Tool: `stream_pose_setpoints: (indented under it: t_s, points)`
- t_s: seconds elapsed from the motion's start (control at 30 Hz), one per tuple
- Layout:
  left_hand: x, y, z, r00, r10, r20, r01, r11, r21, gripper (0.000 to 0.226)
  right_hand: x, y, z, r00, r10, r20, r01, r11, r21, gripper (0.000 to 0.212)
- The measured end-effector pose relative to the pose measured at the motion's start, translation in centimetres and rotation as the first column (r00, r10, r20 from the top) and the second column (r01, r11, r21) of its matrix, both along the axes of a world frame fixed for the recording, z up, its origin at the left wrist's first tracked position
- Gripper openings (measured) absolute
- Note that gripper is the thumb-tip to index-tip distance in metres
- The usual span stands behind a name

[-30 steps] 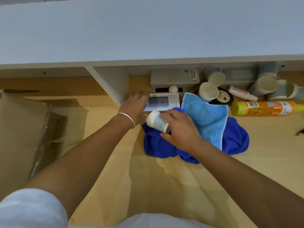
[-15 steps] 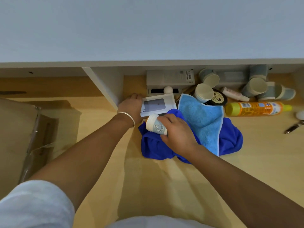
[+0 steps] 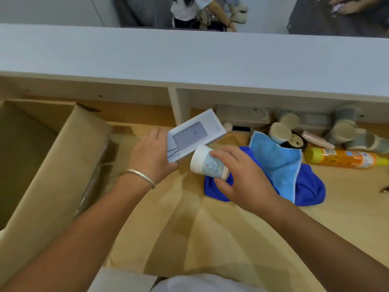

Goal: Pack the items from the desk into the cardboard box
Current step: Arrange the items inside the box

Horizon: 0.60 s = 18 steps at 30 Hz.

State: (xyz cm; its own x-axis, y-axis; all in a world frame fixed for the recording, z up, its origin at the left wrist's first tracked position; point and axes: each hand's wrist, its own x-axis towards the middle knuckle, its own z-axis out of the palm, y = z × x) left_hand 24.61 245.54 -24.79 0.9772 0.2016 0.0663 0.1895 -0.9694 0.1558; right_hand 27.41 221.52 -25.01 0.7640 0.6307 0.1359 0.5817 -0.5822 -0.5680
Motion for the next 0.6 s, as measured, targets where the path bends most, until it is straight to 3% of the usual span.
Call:
stream_pose_setpoints:
  t_s: [0.23, 0.37, 0.6]
  points:
    - [-10.0, 6.5, 4.9, 0.963, 0.263, 0.06, -0.264, 0.964, 0.015, 0.062, -1.8, 7.3, 2.7, 0.986, 0.159, 0.054, -0.163, 0.983, 0.081, 0.058]
    - [-14.9, 10.8, 7.4, 0.886, 0.449, 0.114, -0.454, 0.89, 0.03, 0.061, -2.3, 12.8, 4.1, 0.97, 0.222, 0.1, -0.232, 0.968, 0.1, 0.058]
    - [-22.5, 18.0, 9.8, 0.763, 0.627, 0.157, -0.639, 0.768, 0.038, 0.068, -4.3, 23.2, 7.3, 0.937, 0.311, 0.161, -0.33, 0.938, 0.106, 0.059]
